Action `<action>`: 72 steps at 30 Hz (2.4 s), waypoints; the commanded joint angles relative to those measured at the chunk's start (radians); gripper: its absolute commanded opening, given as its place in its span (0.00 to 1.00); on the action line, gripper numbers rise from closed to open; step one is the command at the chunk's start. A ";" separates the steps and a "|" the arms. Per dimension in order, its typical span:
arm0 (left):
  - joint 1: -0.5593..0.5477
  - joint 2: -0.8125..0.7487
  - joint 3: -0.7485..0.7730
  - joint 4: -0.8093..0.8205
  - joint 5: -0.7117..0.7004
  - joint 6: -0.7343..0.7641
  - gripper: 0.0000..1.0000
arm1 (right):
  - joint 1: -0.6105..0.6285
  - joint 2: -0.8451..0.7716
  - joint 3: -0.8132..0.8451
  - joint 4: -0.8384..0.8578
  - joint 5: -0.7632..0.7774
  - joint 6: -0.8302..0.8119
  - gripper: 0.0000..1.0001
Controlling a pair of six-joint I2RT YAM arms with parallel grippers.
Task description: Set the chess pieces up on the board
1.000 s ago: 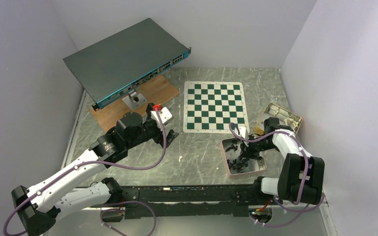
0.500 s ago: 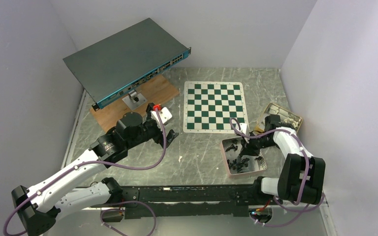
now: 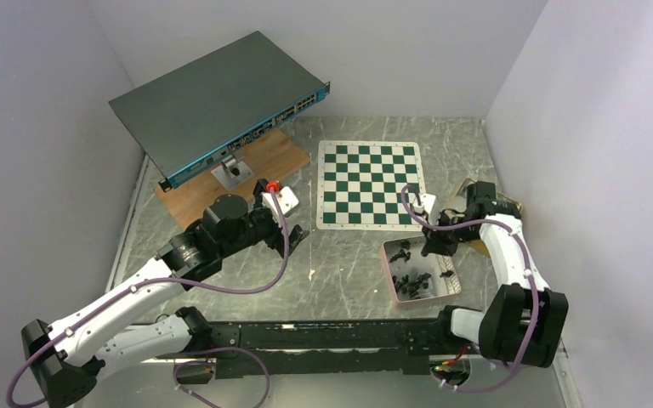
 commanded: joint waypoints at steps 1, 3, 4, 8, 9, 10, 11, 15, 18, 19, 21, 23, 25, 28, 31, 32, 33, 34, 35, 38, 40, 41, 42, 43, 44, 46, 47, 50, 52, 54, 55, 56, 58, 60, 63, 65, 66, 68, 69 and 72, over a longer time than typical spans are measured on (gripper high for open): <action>-0.004 0.010 0.004 0.042 0.007 0.009 0.99 | 0.004 -0.034 0.107 -0.078 -0.022 0.082 0.00; -0.004 0.012 0.005 0.042 0.008 0.011 0.99 | 0.008 -0.023 0.145 -0.075 -0.048 0.119 0.00; -0.004 0.013 0.005 0.041 0.007 0.011 0.99 | 0.014 -0.014 0.162 -0.067 -0.061 0.141 0.00; -0.003 0.021 0.007 0.040 0.008 0.011 0.99 | 0.057 0.020 0.210 0.012 -0.095 0.269 0.00; -0.004 0.024 0.007 0.039 0.008 0.011 0.99 | 0.072 0.029 0.215 0.040 -0.097 0.305 0.00; -0.004 0.027 0.008 0.039 0.008 0.012 0.99 | 0.091 0.043 0.220 0.070 -0.096 0.343 0.00; -0.004 0.028 0.008 0.039 0.010 0.012 0.99 | 0.118 0.054 0.225 0.106 -0.091 0.376 0.00; -0.004 0.035 0.007 0.039 0.008 0.014 0.99 | 0.180 0.105 0.244 0.190 -0.065 0.488 0.00; -0.004 0.040 0.007 0.041 0.008 0.014 0.99 | 0.230 0.139 0.251 0.242 -0.045 0.551 0.00; -0.004 0.043 0.007 0.040 0.010 0.014 0.99 | 0.245 0.151 0.255 0.257 -0.038 0.569 0.00; -0.004 0.048 0.008 0.039 0.012 0.016 0.99 | 0.274 0.172 0.262 0.280 -0.010 0.596 0.00; -0.003 0.051 0.010 0.037 0.010 0.017 0.99 | 0.304 0.188 0.267 0.308 0.027 0.618 0.00; -0.004 0.054 0.009 0.038 0.008 0.018 0.99 | 0.335 0.205 0.275 0.336 0.059 0.630 0.00; -0.003 0.061 0.010 0.038 0.008 0.019 0.99 | 0.389 0.250 0.309 0.368 0.107 0.640 0.00; -0.004 0.068 0.012 0.035 0.008 0.021 0.99 | 0.443 0.312 0.361 0.391 0.134 0.662 0.00; -0.004 0.071 0.012 0.035 0.007 0.022 0.99 | 0.467 0.334 0.378 0.402 0.142 0.672 0.00; -0.004 0.072 0.012 0.034 0.004 0.023 0.99 | 0.484 0.358 0.392 0.409 0.154 0.680 0.00; -0.004 0.072 0.012 0.034 0.001 0.025 0.99 | 0.503 0.381 0.411 0.414 0.166 0.686 0.00; -0.004 0.072 0.012 0.035 0.000 0.025 0.99 | 0.521 0.404 0.429 0.416 0.179 0.690 0.00; -0.003 0.070 0.010 0.035 -0.006 0.030 0.99 | 0.565 0.465 0.477 0.415 0.204 0.705 0.00; -0.004 0.070 0.009 0.037 -0.009 0.031 0.99 | 0.588 0.492 0.490 0.421 0.224 0.716 0.00; -0.002 0.072 0.008 0.037 -0.011 0.032 0.99 | 0.596 0.503 0.492 0.428 0.236 0.721 0.00; -0.004 0.074 0.008 0.037 -0.011 0.032 0.99 | 0.603 0.508 0.488 0.440 0.248 0.727 0.00; -0.003 0.075 0.008 0.038 -0.012 0.032 0.99 | 0.608 0.512 0.477 0.455 0.262 0.732 0.00; -0.004 0.078 0.008 0.038 -0.012 0.032 0.99 | 0.611 0.515 0.466 0.475 0.274 0.734 0.00; -0.004 0.084 0.008 0.038 -0.011 0.034 0.99 | 0.615 0.521 0.450 0.508 0.290 0.740 0.00; -0.003 0.087 0.009 0.037 -0.011 0.034 0.99 | 0.616 0.522 0.439 0.535 0.294 0.742 0.00; -0.004 0.097 0.012 0.034 -0.011 0.036 0.99 | 0.618 0.522 0.408 0.595 0.304 0.752 0.00; -0.004 0.101 0.014 0.033 -0.014 0.037 0.99 | 0.621 0.525 0.393 0.627 0.307 0.756 0.00; -0.004 0.107 0.015 0.031 -0.016 0.038 0.99 | 0.625 0.526 0.375 0.652 0.308 0.756 0.00; -0.002 0.110 0.016 0.029 -0.017 0.040 0.99 | 0.626 0.527 0.367 0.662 0.306 0.757 0.00; -0.004 0.113 0.017 0.029 -0.019 0.041 0.99 | 0.627 0.528 0.359 0.668 0.305 0.758 0.00; -0.003 0.113 0.017 0.028 -0.022 0.042 0.99 | 0.628 0.525 0.341 0.686 0.305 0.766 0.00; -0.004 0.115 0.016 0.029 -0.022 0.043 0.99 | 0.628 0.528 0.326 0.702 0.303 0.776 0.00; -0.003 0.119 0.018 0.027 -0.019 0.043 0.99 | 0.628 0.547 0.325 0.703 0.289 0.785 0.00; -0.004 0.124 0.018 0.026 -0.019 0.043 0.99 | 0.628 0.559 0.332 0.704 0.288 0.786 0.00; -0.004 0.125 0.019 0.026 -0.020 0.043 0.99 | 0.628 0.562 0.332 0.708 0.294 0.787 0.00; -0.003 0.127 0.019 0.026 -0.021 0.043 0.99 | 0.628 0.562 0.330 0.716 0.300 0.789 0.00; -0.003 0.127 0.019 0.026 -0.020 0.043 0.99 | 0.628 0.563 0.328 0.719 0.301 0.792 0.00; -0.004 0.130 0.021 0.026 -0.015 0.043 0.99 | 0.628 0.572 0.331 0.728 0.310 0.800 0.00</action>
